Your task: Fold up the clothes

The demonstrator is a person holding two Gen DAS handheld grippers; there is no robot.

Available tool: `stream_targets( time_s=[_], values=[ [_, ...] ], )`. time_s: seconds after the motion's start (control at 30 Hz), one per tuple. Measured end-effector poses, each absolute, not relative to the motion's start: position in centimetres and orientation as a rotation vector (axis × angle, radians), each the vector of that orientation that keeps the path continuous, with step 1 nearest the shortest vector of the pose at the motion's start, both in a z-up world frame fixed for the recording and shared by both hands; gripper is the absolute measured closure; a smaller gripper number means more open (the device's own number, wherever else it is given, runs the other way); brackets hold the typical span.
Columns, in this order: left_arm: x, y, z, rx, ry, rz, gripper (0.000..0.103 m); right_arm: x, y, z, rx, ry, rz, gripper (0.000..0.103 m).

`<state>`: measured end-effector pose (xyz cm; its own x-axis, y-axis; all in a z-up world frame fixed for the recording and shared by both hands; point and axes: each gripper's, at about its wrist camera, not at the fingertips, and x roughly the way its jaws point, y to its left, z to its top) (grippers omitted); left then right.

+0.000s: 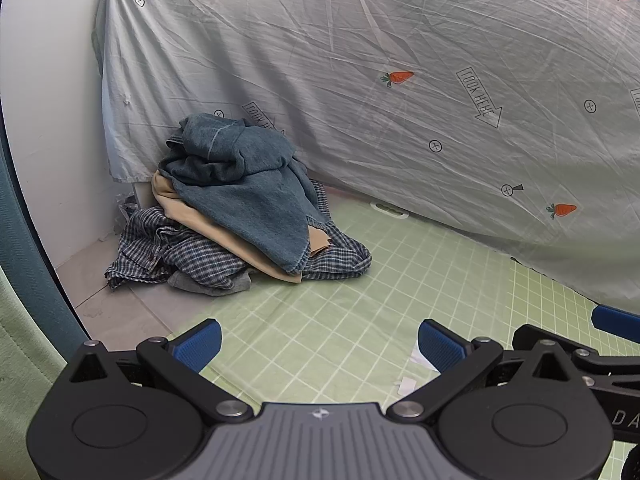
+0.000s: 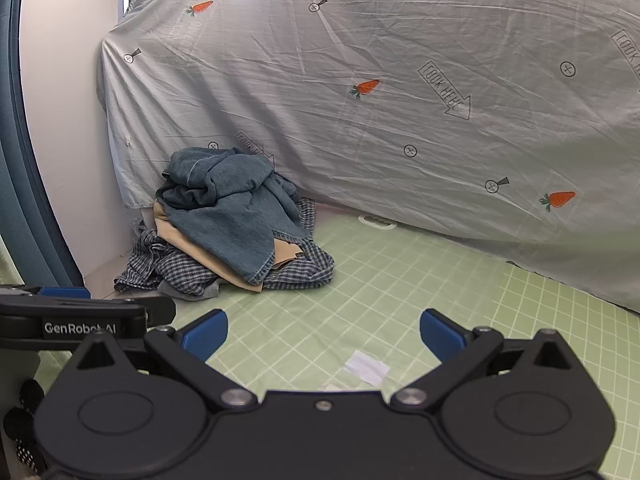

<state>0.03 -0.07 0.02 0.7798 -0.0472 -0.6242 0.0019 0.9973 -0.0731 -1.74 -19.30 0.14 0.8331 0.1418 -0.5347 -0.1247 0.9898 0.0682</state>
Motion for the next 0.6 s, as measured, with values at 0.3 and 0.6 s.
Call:
stream_targets(
  time_s=[0.3,0.6],
  values=[
    [0.14,-0.08,-0.04,-0.069,0.68,-0.03,0.0,-1.6,-19.29,0.11,0.033,0.573,0.14,0.0],
    [0.37,-0.15,-0.03,-0.067,0.68,-0.032,0.0,-1.63,-19.34,-0.1,0.033,0.574,0.137,0.0]
  ],
)
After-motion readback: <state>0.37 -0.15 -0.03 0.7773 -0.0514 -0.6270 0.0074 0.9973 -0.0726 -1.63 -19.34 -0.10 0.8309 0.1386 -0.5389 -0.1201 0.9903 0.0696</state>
